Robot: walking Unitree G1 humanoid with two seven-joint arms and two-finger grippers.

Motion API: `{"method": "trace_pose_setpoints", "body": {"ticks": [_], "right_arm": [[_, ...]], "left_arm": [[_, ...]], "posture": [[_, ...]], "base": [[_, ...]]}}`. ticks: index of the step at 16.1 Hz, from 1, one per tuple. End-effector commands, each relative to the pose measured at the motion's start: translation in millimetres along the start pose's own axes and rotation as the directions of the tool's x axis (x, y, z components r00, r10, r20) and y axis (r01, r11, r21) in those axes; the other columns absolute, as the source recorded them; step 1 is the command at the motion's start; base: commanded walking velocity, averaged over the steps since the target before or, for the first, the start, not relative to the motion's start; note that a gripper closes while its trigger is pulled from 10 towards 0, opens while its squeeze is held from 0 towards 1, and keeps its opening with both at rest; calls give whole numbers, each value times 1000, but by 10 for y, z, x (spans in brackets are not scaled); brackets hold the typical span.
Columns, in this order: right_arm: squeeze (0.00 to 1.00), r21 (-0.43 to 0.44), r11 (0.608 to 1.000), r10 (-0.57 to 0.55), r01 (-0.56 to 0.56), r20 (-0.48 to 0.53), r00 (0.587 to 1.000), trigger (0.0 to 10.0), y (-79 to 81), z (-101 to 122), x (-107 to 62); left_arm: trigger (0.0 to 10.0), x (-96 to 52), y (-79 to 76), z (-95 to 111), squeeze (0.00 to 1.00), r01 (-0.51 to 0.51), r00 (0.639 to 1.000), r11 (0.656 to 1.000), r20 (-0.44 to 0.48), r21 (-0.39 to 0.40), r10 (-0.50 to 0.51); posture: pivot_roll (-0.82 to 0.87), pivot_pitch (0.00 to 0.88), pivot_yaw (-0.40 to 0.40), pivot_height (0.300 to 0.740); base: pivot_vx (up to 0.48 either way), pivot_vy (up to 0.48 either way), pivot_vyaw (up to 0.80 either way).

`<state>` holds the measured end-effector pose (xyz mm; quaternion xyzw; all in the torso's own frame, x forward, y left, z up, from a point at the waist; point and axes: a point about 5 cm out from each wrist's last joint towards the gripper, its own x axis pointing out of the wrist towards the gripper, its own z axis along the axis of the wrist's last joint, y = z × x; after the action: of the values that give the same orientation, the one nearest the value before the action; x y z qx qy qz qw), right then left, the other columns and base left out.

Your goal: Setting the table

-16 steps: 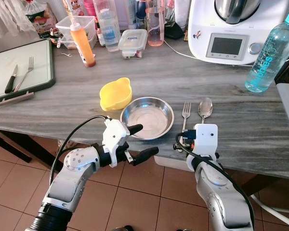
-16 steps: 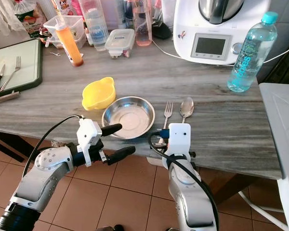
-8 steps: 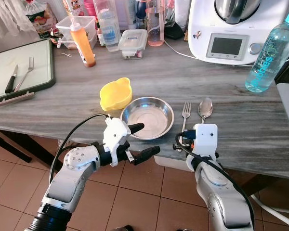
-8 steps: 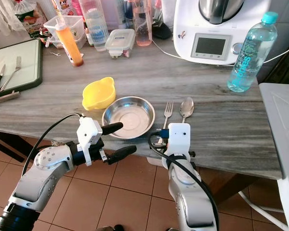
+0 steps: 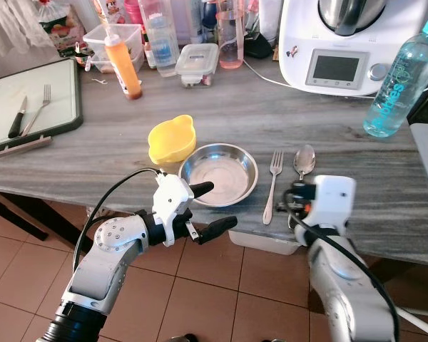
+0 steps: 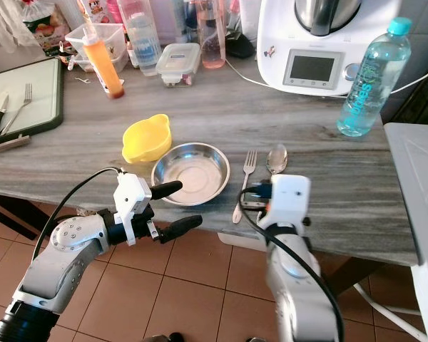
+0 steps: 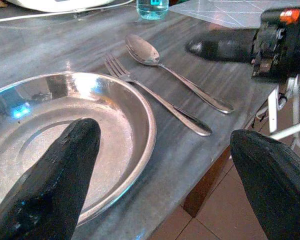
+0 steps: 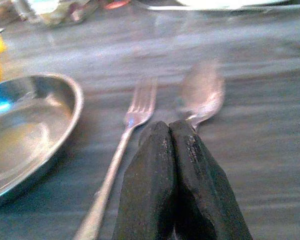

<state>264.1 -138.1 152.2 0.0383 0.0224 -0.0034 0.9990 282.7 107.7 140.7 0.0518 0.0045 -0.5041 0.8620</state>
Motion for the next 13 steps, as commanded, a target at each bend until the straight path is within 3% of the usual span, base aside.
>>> {"method": "trace_pose_setpoints", "body": {"ticks": [1, 5, 6, 7, 8, 9, 11, 13], "right_arm": [[0, -14, 1000, -13, 14, 65, 998, 0, -29, 95, -36], [0, -17, 999, -34, 35, 93, 995, 275, -81, 94, -82], [0, -33, 998, -48, 51, 104, 993, 3333, -100, 91, -98], [0, -48, 996, -68, 75, 131, 989, 9137, -129, 109, -114], [0, -78, 991, -95, 108, 163, 982, 10000, -173, 139, -134], [0, -72, 988, -123, 139, 192, 974, 10000, -209, 173, -153], [0, -173, 961, -158, 214, 292, 943, 10000, -316, 284, -227], [0, -195, 951, -170, 239, 316, 934, 10000, -357, 312, -257]], "left_arm": [[10000, -31, 26, -33, 0, -11, 1000, 1000, -16, 4, 11], [10000, -54, 71, 12, 0, 0, 1000, 1000, 12, -1, 0], [10000, -54, 82, 14, 0, -15, 1000, 1000, 22, -8, 15], [10000, -51, 91, 22, 0, -23, 999, 1000, 30, 0, 23], [10000, -42, 100, 43, 0, -38, 998, 999, 57, -4, 39], [10000, -37, 101, 48, 0, -42, 997, 999, 62, -5, 42], [10000, 10, 85, 81, 0, -54, 994, 999, 93, 1, 53], [10000, 25, 71, 83, 0, -65, 992, 998, 107, -13, 66]], "posture": [[94, 140, 120, 740], [98, 131, 112, 740], [99, 129, 111, 740], [97, 125, 105, 740], [96, 122, 103, 740], [96, 122, 103, 740], [90, 114, 91, 740], [88, 112, 87, 740]], "base": [[0, 0, 0], [0, 0, 0], [0, 0, 0], [0, 0, 0], [0, 0, 0], [0, 0, 0], [0, 0, 0], [0, 0, 0]]}}
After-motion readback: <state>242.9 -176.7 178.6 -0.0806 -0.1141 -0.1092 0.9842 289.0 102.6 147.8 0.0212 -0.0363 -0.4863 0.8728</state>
